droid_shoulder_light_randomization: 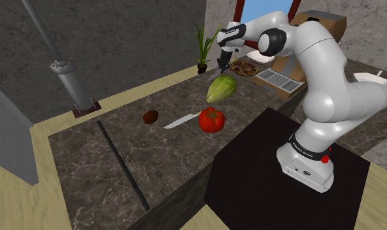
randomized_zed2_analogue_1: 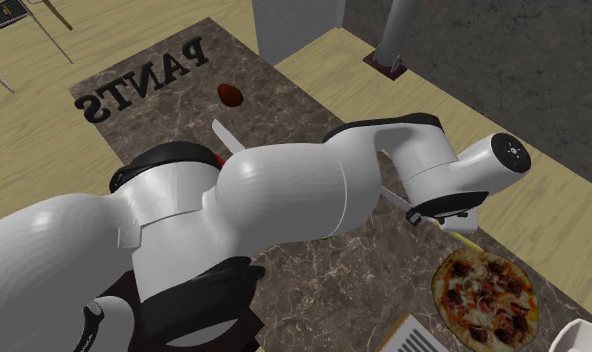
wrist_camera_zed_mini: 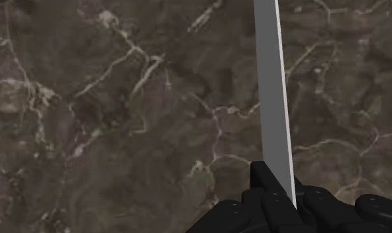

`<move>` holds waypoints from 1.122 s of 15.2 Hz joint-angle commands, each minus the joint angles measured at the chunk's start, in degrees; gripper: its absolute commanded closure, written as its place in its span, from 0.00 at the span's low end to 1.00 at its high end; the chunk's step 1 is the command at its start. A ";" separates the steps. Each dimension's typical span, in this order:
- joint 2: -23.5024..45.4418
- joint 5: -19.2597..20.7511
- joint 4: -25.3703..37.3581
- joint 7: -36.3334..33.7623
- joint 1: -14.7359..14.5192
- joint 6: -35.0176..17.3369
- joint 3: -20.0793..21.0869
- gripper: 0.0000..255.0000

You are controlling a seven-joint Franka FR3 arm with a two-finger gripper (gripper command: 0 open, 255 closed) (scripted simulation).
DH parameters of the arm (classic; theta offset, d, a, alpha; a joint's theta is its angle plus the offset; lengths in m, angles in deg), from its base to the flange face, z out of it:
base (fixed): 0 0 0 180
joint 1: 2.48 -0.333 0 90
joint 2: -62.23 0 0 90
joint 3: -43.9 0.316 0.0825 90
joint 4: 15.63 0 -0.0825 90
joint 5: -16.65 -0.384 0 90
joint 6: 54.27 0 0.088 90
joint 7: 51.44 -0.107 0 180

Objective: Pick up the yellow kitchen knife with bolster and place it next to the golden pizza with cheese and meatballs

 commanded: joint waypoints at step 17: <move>-3.61 0.02 -2.01 0.00 0.15 1.64 -0.06 0.00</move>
